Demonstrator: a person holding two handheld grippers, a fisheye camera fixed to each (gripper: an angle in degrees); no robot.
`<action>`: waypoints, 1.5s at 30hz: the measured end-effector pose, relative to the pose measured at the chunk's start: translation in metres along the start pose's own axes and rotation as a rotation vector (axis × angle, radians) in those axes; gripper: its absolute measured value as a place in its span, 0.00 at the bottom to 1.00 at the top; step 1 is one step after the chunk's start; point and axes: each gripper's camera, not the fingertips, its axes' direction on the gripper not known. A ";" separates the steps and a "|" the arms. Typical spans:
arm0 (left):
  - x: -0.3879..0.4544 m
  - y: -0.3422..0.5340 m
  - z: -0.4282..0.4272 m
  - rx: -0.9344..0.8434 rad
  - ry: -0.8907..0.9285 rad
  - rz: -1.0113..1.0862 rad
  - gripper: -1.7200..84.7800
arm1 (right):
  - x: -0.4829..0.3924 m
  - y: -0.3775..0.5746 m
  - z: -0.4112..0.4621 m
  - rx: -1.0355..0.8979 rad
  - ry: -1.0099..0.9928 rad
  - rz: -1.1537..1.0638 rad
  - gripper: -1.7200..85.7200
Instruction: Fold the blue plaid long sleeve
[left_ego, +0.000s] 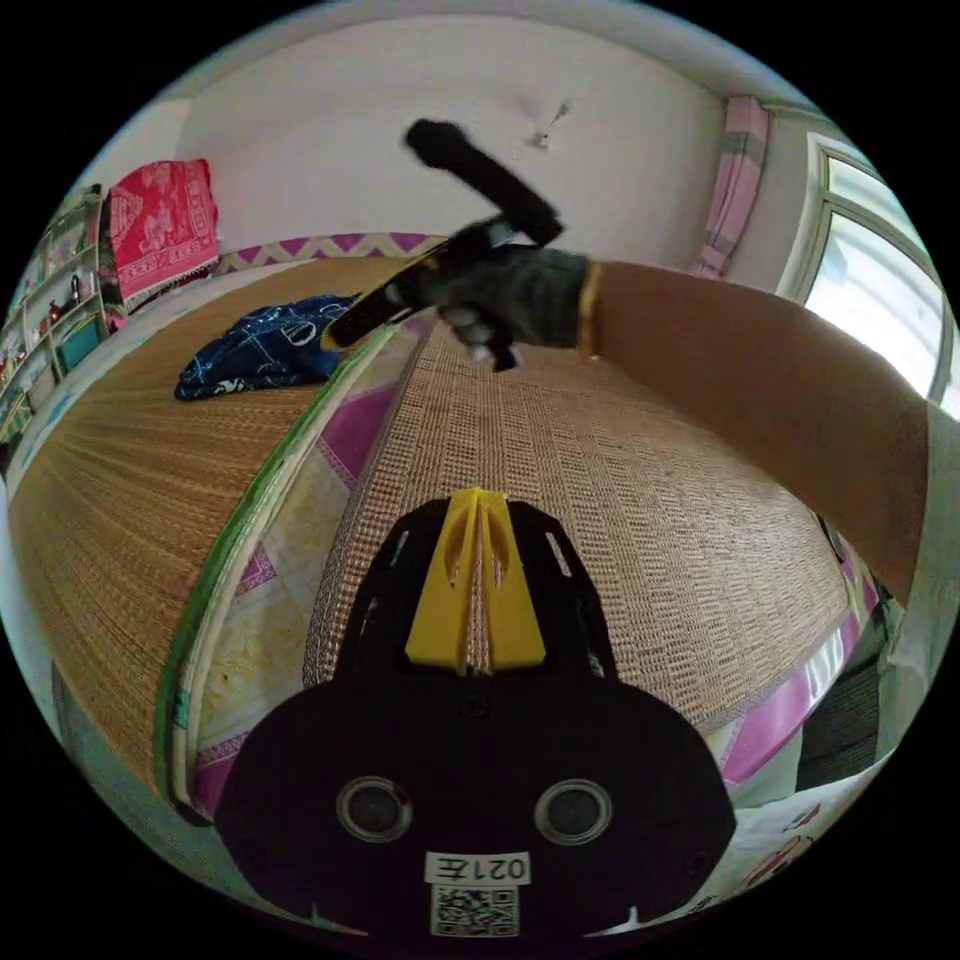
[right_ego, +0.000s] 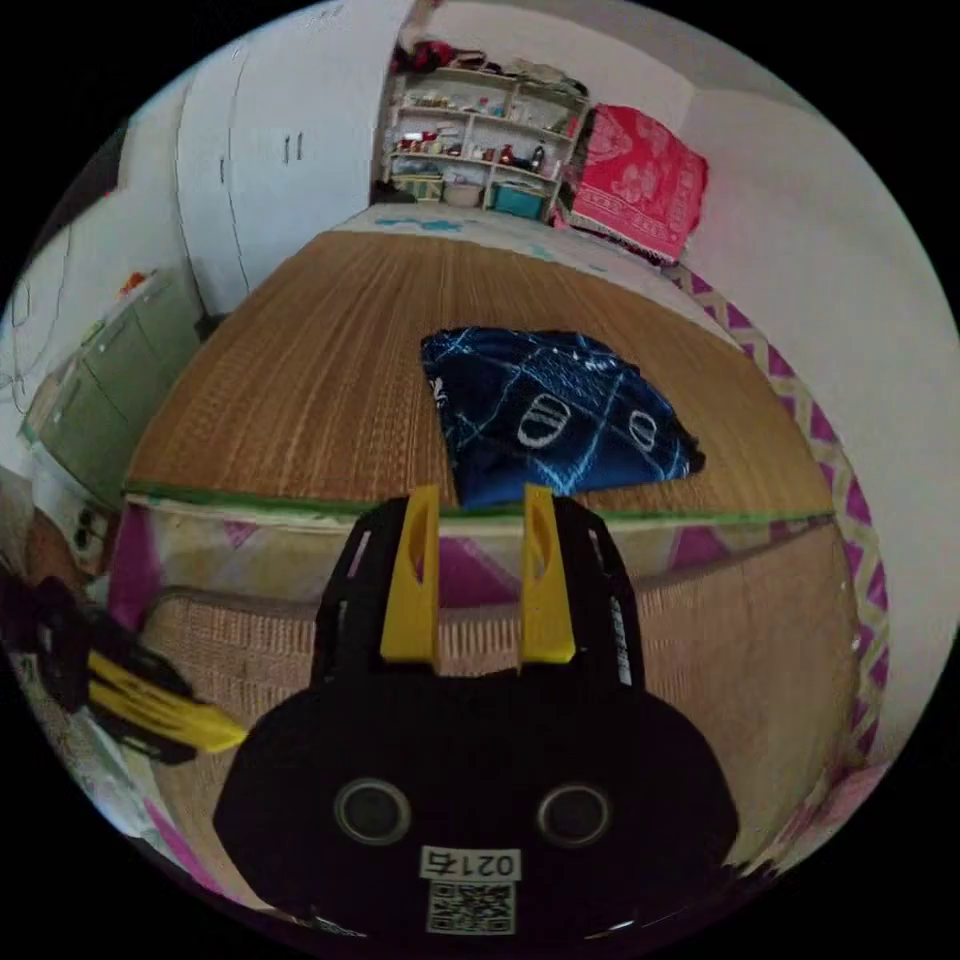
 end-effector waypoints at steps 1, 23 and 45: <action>0.000 0.005 -0.009 0.034 0.003 0.019 0.01 | -0.008 -0.011 0.005 -0.013 0.012 -0.029 0.16; -0.081 0.012 -0.103 0.069 0.183 -0.082 0.01 | -0.096 -0.111 -0.077 -0.152 0.472 -0.172 0.01; -0.140 0.025 -0.191 -0.171 0.363 -0.190 0.02 | -0.313 0.213 -0.214 -0.239 0.193 0.307 0.12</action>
